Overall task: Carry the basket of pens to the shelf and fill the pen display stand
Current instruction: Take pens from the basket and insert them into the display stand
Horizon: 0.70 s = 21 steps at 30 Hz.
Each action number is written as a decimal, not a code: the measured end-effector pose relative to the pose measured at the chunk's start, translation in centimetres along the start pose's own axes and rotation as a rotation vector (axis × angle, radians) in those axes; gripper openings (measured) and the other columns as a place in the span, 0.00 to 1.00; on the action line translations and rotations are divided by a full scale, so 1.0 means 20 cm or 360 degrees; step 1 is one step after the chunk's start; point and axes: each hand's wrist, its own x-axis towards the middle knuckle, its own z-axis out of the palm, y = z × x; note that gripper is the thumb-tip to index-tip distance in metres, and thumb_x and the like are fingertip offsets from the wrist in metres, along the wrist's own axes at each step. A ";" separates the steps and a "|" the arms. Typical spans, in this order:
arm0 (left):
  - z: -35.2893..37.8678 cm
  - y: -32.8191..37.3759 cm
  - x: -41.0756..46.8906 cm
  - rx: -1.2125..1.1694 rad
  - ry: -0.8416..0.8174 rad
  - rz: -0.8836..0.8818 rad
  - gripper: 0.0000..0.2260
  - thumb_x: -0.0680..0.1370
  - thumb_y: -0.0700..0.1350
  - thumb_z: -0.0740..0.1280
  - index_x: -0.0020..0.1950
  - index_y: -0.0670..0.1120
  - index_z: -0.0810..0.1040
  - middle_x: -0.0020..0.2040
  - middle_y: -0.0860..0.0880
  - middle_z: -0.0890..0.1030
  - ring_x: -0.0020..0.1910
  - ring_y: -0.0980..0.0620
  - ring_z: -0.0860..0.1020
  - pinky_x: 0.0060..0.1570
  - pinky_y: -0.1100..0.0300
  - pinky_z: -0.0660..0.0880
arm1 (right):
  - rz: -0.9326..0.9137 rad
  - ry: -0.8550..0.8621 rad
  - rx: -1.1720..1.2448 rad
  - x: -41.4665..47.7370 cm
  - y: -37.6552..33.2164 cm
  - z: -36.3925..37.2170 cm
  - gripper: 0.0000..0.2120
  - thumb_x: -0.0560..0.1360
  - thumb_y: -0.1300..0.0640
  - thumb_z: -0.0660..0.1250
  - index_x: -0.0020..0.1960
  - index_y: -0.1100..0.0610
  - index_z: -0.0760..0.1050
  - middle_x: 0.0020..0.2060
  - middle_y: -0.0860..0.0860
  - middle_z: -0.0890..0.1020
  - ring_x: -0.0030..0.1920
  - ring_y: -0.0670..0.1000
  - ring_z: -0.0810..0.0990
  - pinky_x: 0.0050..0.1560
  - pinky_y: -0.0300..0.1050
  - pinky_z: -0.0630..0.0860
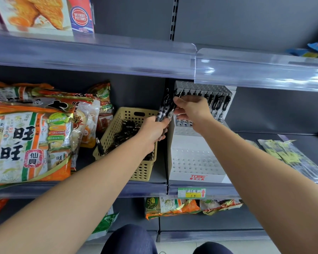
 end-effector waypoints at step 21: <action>0.20 0.05 -0.09 -0.0043 -0.0089 -0.0022 0.23 0.82 0.61 0.51 0.46 0.44 0.75 0.24 0.54 0.60 0.24 0.55 0.57 0.24 0.62 0.53 | -0.0076 0.0132 0.0140 -0.01 -0.01 -0.34 0.15 0.67 0.54 0.77 0.45 0.62 0.75 0.31 0.53 0.77 0.24 0.46 0.70 0.22 0.36 0.67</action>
